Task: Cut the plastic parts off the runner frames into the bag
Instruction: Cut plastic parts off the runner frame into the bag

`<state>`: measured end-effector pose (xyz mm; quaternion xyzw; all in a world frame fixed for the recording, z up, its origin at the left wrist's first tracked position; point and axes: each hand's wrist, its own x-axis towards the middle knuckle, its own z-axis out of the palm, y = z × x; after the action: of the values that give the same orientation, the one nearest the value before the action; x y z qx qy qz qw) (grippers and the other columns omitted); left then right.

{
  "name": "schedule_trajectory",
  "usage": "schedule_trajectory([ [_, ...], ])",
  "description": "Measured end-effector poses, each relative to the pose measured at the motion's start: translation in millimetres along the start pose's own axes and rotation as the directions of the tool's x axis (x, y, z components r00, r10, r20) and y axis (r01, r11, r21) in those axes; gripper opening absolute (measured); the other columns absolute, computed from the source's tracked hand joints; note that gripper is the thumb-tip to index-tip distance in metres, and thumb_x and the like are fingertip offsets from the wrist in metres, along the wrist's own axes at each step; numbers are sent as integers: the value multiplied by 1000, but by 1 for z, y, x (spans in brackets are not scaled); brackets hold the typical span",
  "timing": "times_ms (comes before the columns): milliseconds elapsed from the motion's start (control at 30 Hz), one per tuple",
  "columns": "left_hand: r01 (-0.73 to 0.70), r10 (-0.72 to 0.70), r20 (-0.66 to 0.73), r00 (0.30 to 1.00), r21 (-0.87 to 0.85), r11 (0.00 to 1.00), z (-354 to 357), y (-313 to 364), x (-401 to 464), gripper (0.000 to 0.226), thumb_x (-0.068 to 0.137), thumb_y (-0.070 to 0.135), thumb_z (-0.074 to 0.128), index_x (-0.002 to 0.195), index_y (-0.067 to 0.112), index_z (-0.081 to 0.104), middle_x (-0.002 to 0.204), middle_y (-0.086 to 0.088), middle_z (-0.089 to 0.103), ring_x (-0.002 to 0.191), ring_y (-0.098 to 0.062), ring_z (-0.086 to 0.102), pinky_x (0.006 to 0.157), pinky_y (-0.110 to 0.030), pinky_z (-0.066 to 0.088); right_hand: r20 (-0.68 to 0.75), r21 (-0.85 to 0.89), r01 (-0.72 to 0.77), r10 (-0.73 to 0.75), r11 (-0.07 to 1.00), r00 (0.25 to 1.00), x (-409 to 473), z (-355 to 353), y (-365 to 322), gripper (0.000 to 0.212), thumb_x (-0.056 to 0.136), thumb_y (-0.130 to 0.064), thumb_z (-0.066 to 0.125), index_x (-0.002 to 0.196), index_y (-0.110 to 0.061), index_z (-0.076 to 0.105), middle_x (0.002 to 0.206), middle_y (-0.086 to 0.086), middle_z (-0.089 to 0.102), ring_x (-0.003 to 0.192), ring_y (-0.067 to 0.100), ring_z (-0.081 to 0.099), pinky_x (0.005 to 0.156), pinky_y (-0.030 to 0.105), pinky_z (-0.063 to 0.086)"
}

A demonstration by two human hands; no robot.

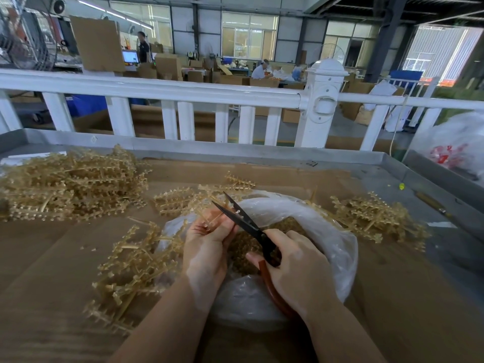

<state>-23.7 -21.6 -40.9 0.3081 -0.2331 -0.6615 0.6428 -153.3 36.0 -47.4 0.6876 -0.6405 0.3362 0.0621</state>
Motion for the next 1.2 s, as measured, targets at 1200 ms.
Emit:
schedule_trajectory([
  [1200,64,-69,148,987,39,997,-4,0,2,41,83,6,58,123,2,58,107,-21,63,96,-32,62,90,-41,52,10,31,1,-1,1000,1000,4,0,7,38,83,-60,52,97,-28,64,74,-12,62,69,6,55,61,18,43],
])
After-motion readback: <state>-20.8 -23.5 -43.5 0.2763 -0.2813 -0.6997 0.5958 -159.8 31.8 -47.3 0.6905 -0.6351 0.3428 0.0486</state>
